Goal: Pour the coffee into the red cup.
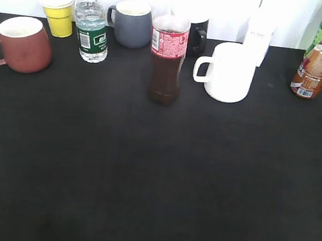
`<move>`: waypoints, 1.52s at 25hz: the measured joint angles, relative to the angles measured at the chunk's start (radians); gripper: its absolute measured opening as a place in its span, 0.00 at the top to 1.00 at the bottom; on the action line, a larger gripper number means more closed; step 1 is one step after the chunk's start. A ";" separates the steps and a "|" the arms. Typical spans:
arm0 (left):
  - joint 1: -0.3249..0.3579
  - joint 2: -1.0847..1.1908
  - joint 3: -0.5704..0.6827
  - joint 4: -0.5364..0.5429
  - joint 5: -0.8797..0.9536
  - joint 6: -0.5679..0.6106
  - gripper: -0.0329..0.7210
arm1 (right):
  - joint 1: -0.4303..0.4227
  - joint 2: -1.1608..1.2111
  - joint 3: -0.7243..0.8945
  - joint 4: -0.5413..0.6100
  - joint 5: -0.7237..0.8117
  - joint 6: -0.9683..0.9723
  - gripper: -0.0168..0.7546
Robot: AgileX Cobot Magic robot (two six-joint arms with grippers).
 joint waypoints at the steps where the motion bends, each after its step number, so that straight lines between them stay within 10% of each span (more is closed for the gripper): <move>1: 0.000 0.000 0.000 0.000 0.000 0.000 0.67 | 0.000 0.000 0.000 0.000 0.000 0.000 0.21; 21: 0.000 0.000 0.000 0.001 0.000 0.000 0.67 | 0.000 0.000 0.000 0.000 0.000 -0.001 0.21; 26: 0.000 0.000 -0.014 -0.024 -0.032 0.000 0.31 | 0.000 0.000 0.000 0.000 0.000 0.000 0.21; 38: 0.000 0.307 0.031 0.009 -0.808 0.000 0.29 | 0.000 0.000 0.000 0.000 0.000 0.000 0.21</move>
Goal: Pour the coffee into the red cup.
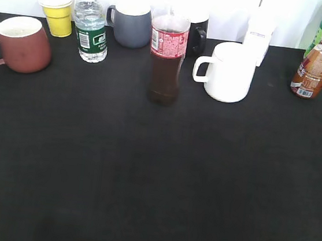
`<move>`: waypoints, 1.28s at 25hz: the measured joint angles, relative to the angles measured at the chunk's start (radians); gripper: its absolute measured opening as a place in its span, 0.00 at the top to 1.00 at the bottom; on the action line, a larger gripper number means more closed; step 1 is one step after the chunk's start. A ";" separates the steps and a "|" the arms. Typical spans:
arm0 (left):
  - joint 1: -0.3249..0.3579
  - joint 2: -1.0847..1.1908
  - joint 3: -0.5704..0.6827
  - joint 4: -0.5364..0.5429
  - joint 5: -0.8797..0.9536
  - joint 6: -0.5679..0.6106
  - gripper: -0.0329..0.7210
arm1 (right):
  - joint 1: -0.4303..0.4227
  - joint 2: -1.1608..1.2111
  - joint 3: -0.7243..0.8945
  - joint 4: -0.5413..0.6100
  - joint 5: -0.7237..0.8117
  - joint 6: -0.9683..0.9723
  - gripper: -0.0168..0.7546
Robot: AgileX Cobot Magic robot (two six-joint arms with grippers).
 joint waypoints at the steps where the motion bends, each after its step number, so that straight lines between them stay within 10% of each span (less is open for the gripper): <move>1: 0.000 0.062 0.000 0.000 -0.059 0.000 0.30 | 0.000 0.000 0.000 0.000 0.000 0.000 0.21; 18: 0.000 1.034 0.002 0.009 -0.877 0.000 0.31 | 0.000 0.000 0.000 0.000 0.000 -0.001 0.21; 32: 0.084 1.480 -0.026 0.055 -1.159 0.000 0.31 | 0.000 0.000 0.000 0.000 0.000 -0.001 0.21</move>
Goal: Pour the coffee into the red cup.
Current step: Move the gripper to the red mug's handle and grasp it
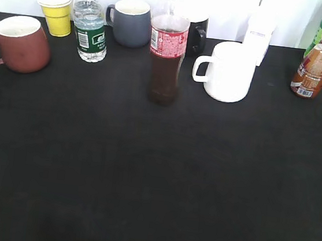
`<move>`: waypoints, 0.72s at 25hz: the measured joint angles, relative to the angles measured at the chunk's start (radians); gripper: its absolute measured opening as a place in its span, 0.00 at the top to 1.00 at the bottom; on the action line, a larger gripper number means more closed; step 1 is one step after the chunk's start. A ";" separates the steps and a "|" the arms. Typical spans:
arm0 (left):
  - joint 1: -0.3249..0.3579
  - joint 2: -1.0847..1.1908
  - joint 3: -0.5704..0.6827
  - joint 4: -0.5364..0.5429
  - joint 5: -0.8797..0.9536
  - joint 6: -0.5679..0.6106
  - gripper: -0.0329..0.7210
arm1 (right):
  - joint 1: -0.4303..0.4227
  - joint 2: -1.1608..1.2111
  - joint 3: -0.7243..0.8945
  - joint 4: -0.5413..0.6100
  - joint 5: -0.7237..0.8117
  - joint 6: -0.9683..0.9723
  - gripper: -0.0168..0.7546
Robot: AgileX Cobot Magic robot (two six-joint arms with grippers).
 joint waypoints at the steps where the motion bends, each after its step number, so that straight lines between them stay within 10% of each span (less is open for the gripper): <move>1: 0.000 0.027 -0.020 0.000 -0.006 0.000 0.31 | 0.000 0.000 0.000 0.000 0.000 0.000 0.21; 14: 0.000 0.249 -0.278 0.018 0.004 -0.011 0.39 | 0.000 0.000 0.000 0.007 0.000 0.001 0.21; 16: 0.000 0.259 -0.298 0.018 0.014 -0.014 0.47 | 0.000 0.000 0.000 0.007 0.000 0.001 0.21; 18: 0.000 0.259 -0.302 0.035 0.017 -0.014 0.75 | 0.000 0.000 0.000 0.007 0.000 0.000 0.21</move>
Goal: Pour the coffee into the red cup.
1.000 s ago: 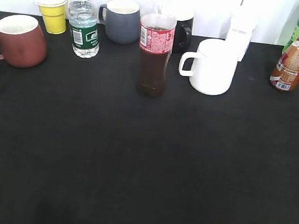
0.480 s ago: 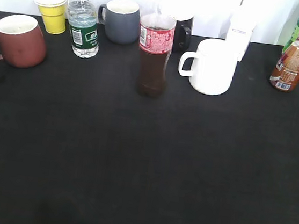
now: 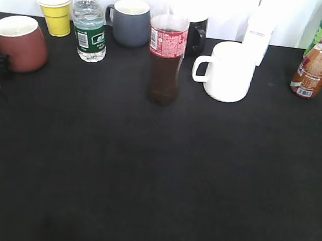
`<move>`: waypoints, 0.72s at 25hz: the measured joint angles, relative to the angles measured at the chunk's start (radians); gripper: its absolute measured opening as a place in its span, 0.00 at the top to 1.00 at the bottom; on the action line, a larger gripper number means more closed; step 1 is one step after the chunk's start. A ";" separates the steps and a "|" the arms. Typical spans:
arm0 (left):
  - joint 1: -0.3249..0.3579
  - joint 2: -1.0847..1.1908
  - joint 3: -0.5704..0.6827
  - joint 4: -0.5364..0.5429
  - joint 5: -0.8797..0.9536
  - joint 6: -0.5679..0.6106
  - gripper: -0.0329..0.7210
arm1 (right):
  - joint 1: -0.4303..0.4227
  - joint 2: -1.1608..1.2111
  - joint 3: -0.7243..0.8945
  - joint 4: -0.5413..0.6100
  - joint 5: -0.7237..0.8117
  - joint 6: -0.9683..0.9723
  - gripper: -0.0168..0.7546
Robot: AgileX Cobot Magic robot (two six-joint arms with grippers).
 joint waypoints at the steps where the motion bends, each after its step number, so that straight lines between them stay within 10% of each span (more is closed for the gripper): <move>1: 0.000 0.001 0.000 0.003 0.007 0.000 0.86 | 0.000 0.000 0.000 0.000 0.000 0.000 0.21; 12: 0.001 -0.069 0.007 0.105 0.021 0.006 0.88 | 0.000 0.000 0.000 0.000 0.000 0.000 0.21; 18: 0.001 -0.291 0.210 0.154 -0.002 0.007 0.88 | 0.000 0.000 0.000 0.000 0.000 0.000 0.21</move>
